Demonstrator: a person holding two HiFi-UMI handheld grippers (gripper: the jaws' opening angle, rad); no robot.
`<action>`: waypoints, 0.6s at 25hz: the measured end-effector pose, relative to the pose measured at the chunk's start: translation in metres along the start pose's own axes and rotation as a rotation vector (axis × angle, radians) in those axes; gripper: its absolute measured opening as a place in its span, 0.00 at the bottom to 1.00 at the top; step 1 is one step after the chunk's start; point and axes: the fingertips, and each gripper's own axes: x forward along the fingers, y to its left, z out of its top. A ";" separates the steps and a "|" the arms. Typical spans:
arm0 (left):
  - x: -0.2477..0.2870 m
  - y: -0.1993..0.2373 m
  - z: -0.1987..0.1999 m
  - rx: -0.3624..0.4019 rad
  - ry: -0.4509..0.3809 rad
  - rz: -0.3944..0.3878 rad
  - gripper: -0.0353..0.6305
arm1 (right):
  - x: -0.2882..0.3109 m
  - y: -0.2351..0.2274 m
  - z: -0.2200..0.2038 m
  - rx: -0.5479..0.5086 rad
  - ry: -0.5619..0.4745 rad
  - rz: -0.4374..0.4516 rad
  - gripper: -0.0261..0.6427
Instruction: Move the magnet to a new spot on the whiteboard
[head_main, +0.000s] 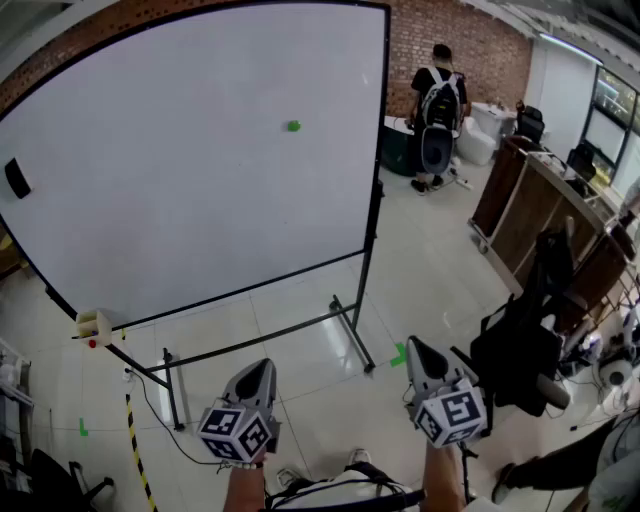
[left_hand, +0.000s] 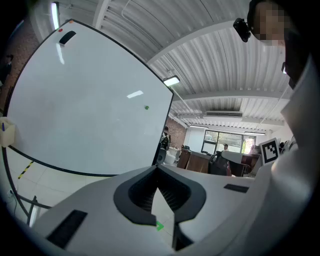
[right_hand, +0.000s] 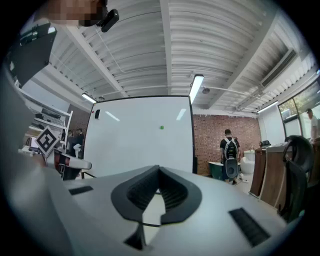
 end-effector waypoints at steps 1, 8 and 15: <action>0.001 -0.002 0.000 0.001 0.000 0.000 0.06 | -0.001 -0.002 0.000 0.001 0.000 0.001 0.07; 0.012 -0.011 0.001 0.010 0.003 0.006 0.06 | -0.001 -0.018 -0.001 0.014 -0.005 0.002 0.07; 0.027 -0.017 0.000 0.022 0.007 0.023 0.06 | 0.004 -0.039 -0.006 0.028 -0.002 0.005 0.07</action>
